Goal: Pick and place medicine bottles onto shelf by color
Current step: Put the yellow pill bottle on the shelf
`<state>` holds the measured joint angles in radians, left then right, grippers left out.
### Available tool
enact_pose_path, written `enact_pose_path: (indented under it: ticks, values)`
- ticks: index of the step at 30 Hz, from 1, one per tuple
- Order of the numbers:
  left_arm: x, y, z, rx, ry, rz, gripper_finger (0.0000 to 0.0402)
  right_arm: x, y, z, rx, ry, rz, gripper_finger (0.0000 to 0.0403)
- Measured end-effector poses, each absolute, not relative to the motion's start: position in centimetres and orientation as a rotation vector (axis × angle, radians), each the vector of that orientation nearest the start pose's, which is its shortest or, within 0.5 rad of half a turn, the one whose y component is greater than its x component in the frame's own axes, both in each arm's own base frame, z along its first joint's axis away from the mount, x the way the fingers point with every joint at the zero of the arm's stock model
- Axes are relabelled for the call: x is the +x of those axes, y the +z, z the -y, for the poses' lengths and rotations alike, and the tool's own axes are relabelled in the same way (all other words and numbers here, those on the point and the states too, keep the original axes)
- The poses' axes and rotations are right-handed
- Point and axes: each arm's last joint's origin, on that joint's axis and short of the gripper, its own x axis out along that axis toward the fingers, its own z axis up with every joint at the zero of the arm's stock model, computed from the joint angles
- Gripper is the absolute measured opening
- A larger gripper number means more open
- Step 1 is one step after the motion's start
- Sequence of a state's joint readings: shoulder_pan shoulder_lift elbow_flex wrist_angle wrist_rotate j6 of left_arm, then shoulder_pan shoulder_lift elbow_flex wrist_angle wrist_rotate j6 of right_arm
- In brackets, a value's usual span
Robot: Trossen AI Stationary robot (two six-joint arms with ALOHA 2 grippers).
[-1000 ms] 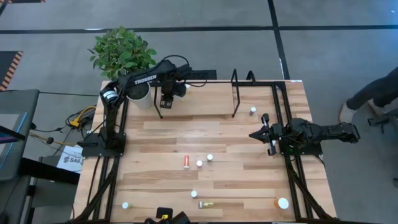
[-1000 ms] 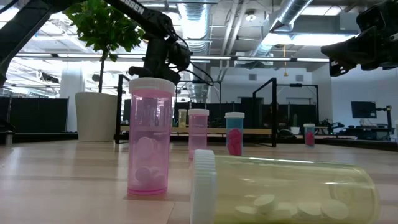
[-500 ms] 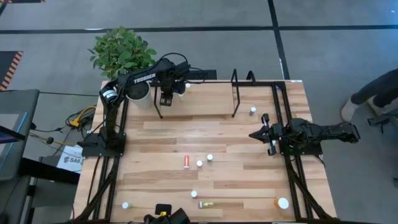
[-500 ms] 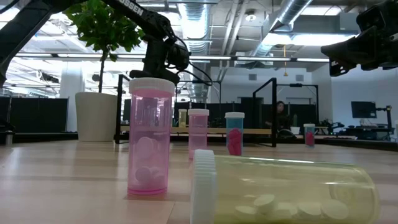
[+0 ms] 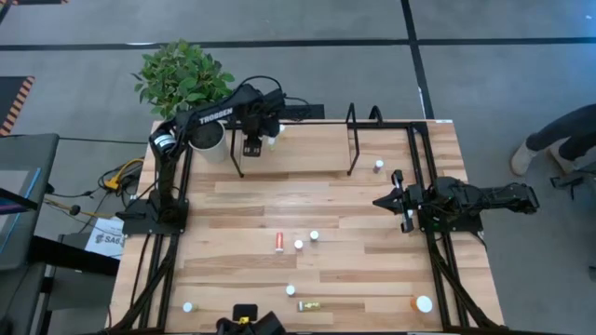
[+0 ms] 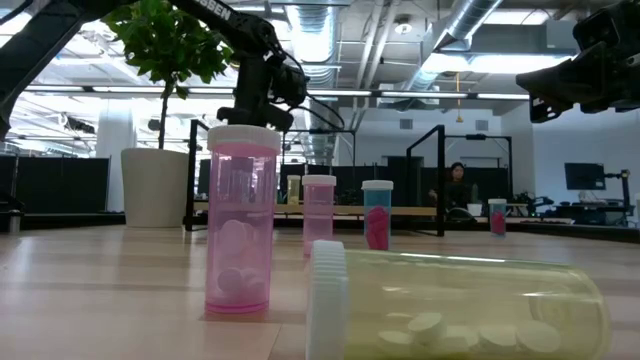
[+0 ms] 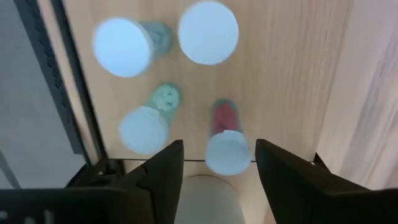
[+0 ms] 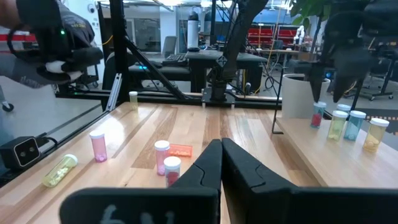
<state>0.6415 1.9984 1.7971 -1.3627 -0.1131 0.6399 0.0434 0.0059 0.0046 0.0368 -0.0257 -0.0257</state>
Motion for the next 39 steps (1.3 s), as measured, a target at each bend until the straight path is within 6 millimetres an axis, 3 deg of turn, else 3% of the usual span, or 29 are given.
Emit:
enact_pose_path:
  ticks: [7, 14, 21, 27, 34, 39]
  values:
    - [31.5, 29.0, -22.3, 0.112, 0.108, -1.565, 0.0187, 9.8, 16.8, -0.5, -0.025, 0.069, 0.036, 0.0026]
    - [34.1, 31.2, -18.7, 0.095, 0.135, -1.458, 0.0187, 9.8, 16.8, -0.5, -0.025, 0.069, 0.036, 0.0026]
    - [37.1, 32.0, -12.8, 0.118, 0.139, -1.389, 0.0187, 9.8, 16.8, -0.5, -0.025, 0.069, 0.036, 0.0026]
    - [38.6, 32.1, -7.0, 0.040, 0.189, -1.362, 0.0187, 9.8, 16.8, -0.5, -0.025, 0.069, 0.037, 0.0026]
    - [39.9, 32.2, 1.9, -0.104, 0.227, -1.248, 0.0187, 9.8, 16.8, -0.5, -0.025, 0.069, 0.036, 0.0026]
    - [38.8, 32.2, 8.3, -0.164, 0.292, -1.231, 0.0187, 9.8, 16.8, -0.5, -0.025, 0.069, 0.036, 0.0026]
